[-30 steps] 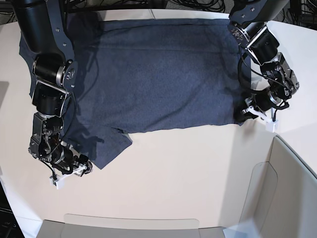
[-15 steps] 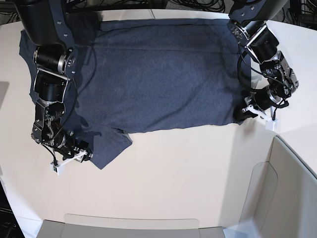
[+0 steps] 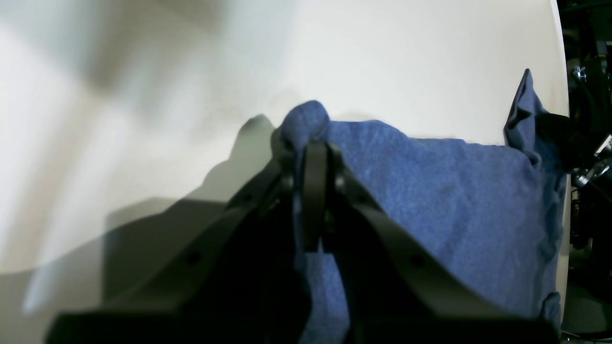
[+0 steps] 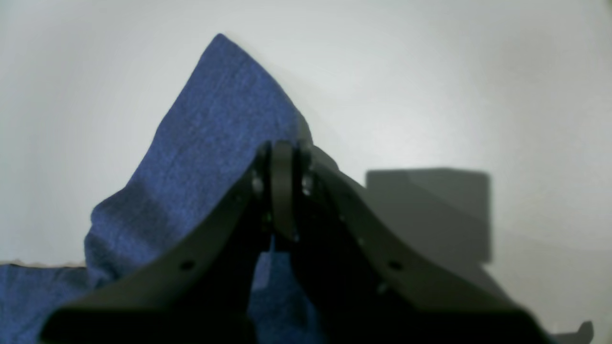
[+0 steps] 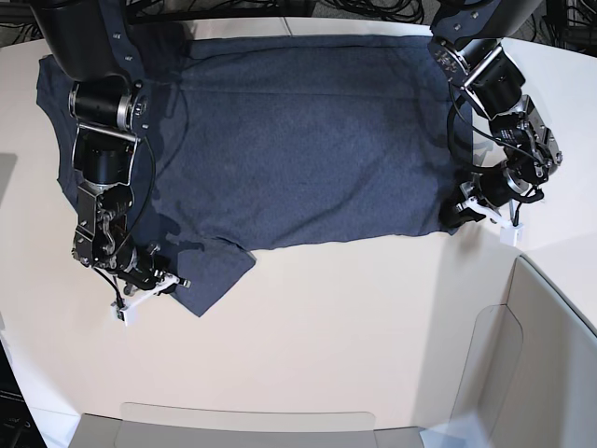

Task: Layout the t-shirt on the table in an organized manner, then fold the t-shirt properly
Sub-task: 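Grasp the shirt side edges with both grippers, then lift the grasped side and fold it over toward the collar with both grippers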

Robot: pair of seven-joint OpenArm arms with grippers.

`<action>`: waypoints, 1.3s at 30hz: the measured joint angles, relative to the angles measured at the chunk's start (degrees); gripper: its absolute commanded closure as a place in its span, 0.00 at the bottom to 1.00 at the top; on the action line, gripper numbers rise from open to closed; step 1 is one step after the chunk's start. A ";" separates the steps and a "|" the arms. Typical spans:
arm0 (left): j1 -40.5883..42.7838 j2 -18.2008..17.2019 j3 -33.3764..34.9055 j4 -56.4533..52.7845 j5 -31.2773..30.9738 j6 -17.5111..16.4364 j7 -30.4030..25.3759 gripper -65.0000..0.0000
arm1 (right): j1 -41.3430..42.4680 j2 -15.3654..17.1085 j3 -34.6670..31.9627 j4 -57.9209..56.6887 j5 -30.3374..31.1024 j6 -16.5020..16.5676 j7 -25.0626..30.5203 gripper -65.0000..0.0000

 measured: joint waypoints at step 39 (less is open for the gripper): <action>19.15 0.74 18.43 51.32 6.56 0.87 11.45 1.00 | -41.00 3.50 5.86 65.55 -1.77 -0.24 -4.68 1.00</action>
